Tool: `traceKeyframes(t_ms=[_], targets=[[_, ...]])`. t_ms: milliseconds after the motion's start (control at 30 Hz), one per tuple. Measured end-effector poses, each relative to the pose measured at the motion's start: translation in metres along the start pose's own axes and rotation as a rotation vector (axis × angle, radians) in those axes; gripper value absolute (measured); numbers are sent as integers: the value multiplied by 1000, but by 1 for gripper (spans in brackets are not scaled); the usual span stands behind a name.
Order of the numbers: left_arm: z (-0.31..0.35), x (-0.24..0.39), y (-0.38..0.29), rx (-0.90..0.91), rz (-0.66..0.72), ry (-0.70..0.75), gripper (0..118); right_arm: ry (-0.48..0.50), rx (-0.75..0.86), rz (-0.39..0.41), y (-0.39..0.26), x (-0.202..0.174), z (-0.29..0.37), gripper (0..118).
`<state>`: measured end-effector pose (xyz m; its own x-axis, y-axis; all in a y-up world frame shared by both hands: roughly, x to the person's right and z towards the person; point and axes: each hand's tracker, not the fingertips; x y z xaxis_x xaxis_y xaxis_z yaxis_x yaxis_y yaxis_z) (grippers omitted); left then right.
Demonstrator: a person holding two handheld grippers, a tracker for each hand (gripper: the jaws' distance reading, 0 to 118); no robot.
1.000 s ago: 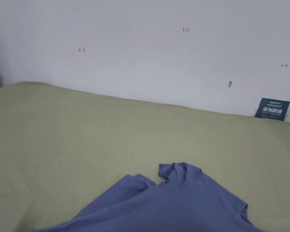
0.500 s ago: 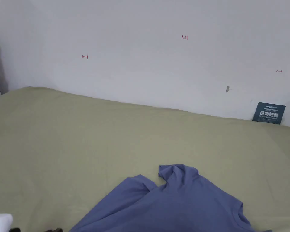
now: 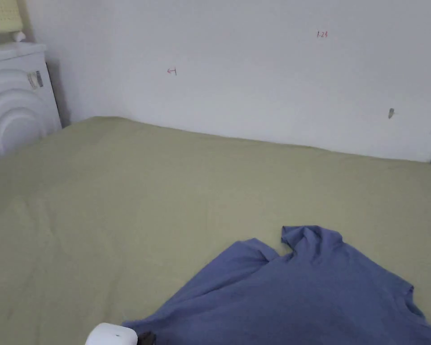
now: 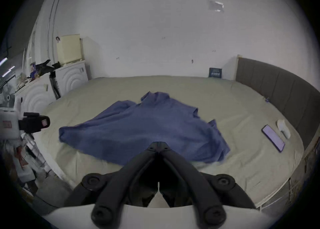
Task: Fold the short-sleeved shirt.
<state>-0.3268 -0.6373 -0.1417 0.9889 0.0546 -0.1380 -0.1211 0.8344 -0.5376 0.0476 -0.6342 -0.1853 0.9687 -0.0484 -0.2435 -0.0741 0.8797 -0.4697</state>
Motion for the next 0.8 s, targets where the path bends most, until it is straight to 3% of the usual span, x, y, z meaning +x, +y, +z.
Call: traceKeyframes(t_ms=[67,133,167,200,233,267,533,567,633,667,700,733,767,800], targets=[[-9,-20,2,-55,55,34,0,9,-17,10,-3,3,-3,0],[-24,-43,5,-81,109,80,11,8,-26,14,-2,6,-7,0],[-34,-55,8,-114,131,60,29,10,-33,13,-1,10,-10,0],[-42,-64,11,-125,148,62,70,8,-38,12,1,13,-13,0],[-52,-70,14,-156,141,55,94,5,-40,11,4,14,-16,0],[-66,-74,17,-215,131,19,100,2,-42,10,7,17,-20,0],[-116,-53,14,-394,-77,48,94,30,-65,29,52,41,-80,0],[-115,-51,12,-405,-78,47,85,33,-64,43,64,45,-93,0],[-115,-50,8,-387,-80,45,13,70,-68,62,94,55,-129,0],[-112,-48,6,-370,-86,36,5,116,-95,63,112,60,-152,0],[-110,-45,6,-362,-85,39,5,152,-122,70,127,63,-174,1],[-112,-44,6,-373,-96,41,5,192,-163,82,145,66,-202,10],[-111,-44,7,-373,-99,38,5,193,-197,124,161,68,-228,36],[-109,-45,8,-368,-94,33,5,210,-235,168,176,67,-255,80]])
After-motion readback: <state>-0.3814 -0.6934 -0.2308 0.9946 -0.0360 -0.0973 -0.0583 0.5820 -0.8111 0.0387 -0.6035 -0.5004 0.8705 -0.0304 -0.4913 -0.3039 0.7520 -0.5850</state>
